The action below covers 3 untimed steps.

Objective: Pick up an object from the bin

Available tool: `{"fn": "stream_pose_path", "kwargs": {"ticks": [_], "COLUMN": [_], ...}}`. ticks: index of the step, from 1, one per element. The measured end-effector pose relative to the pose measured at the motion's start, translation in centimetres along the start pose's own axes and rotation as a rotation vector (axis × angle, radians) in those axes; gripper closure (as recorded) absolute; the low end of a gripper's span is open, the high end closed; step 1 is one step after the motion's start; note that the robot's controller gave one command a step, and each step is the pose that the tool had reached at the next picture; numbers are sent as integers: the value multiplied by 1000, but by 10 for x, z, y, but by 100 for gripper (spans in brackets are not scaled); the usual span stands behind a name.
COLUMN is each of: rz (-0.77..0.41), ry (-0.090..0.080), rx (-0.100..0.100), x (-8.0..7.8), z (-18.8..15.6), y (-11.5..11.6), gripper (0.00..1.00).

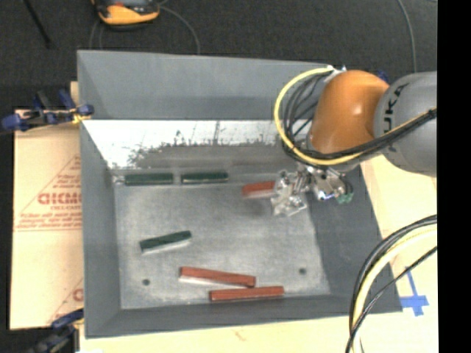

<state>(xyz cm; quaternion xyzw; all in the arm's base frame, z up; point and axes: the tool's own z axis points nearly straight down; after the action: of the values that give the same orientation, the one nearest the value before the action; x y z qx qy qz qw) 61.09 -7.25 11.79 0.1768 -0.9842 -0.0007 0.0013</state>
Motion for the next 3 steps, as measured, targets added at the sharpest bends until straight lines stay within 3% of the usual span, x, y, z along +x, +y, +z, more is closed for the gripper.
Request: {"fn": "stream_pose_path", "kwargs": {"ticks": [1, 2, 3], "rz": [17, 23, 56], "ry": [-7, -6, -18], "rx": [3, 2, 8], "x": [-2, -1, -20], "z": [-47, -38, 5], "y": [4, 6, -16], "gripper": [0, 0, 0]}}
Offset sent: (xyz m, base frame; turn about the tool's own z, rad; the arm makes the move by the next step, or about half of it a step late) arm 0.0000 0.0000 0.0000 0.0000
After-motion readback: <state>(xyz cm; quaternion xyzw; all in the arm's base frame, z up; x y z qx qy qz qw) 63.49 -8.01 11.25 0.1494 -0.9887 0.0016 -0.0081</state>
